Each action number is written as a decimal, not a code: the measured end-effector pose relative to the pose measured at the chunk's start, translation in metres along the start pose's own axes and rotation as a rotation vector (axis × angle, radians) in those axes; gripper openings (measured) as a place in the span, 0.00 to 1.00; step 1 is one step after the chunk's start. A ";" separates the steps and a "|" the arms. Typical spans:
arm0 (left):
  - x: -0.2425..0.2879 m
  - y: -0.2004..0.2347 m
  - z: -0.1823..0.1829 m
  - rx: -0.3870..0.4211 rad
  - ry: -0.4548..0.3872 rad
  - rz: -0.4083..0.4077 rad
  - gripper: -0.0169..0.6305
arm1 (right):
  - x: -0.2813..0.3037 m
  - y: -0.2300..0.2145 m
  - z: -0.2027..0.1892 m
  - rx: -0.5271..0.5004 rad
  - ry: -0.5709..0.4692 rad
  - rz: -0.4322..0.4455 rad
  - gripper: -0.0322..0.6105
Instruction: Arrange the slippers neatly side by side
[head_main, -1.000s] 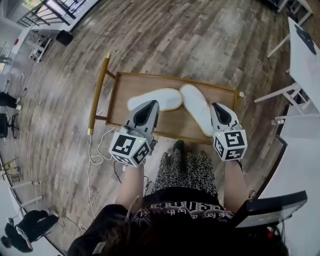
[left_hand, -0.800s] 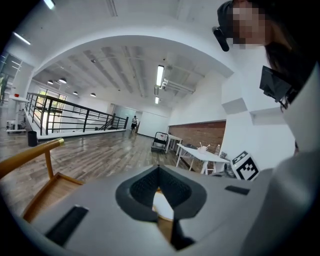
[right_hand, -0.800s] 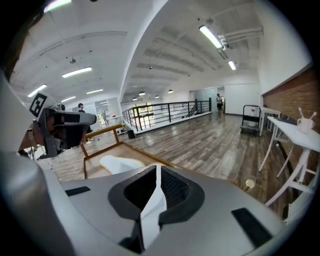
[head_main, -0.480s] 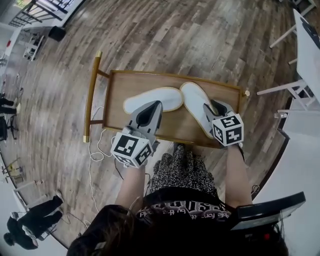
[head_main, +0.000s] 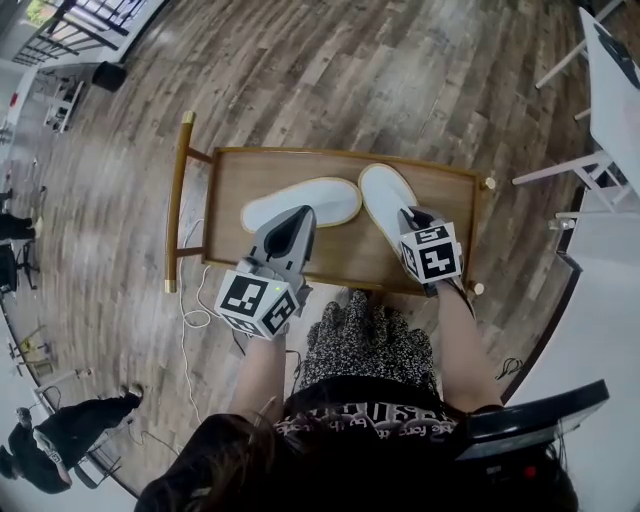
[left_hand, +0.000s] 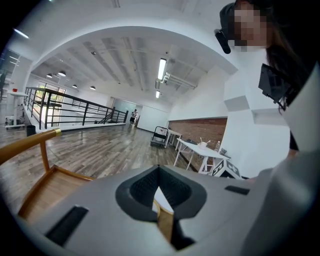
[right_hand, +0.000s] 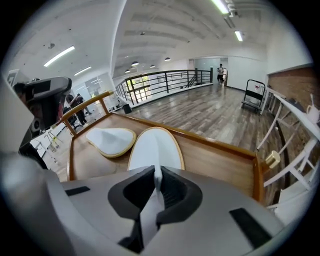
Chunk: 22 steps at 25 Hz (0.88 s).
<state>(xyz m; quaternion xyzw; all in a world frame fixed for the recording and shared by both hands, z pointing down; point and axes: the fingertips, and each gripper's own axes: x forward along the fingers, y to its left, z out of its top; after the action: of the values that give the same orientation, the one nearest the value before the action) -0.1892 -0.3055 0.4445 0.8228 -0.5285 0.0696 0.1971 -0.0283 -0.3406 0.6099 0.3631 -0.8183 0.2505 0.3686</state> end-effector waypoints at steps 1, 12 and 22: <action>-0.001 0.001 -0.001 0.000 0.001 0.003 0.03 | -0.003 -0.002 0.000 0.013 -0.007 -0.011 0.08; 0.001 -0.021 0.001 0.009 -0.012 -0.024 0.03 | -0.060 -0.064 -0.023 0.291 -0.048 -0.209 0.08; -0.002 -0.026 -0.002 0.009 -0.010 -0.023 0.03 | -0.059 -0.093 -0.046 0.409 -0.013 -0.274 0.09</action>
<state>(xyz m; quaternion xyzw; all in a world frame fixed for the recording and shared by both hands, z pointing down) -0.1660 -0.2936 0.4392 0.8301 -0.5196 0.0657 0.1916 0.0910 -0.3421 0.6049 0.5394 -0.6959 0.3564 0.3127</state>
